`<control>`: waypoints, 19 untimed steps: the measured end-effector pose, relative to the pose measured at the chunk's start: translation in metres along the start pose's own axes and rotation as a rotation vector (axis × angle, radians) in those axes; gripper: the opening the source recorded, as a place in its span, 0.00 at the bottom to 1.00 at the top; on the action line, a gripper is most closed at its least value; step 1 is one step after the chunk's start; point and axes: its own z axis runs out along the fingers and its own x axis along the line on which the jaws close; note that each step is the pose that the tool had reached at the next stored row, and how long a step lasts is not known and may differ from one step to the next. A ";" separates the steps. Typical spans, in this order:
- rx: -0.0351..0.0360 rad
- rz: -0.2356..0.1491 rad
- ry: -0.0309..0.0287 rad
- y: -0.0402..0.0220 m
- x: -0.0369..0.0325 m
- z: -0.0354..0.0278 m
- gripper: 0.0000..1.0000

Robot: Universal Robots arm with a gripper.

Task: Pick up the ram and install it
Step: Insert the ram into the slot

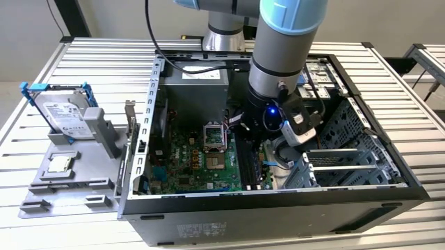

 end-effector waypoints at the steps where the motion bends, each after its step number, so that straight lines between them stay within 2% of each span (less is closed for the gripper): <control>1: 0.0001 0.000 0.0000 0.0001 0.0002 0.0000 0.00; 9: 0.0004 0.000 0.0001 0.0005 0.0043 0.0000 0.00; 15: 0.0011 0.000 0.0003 0.0005 0.0046 0.0075 0.00; 19: 0.0004 0.000 0.0013 0.0006 0.0046 0.0078 0.00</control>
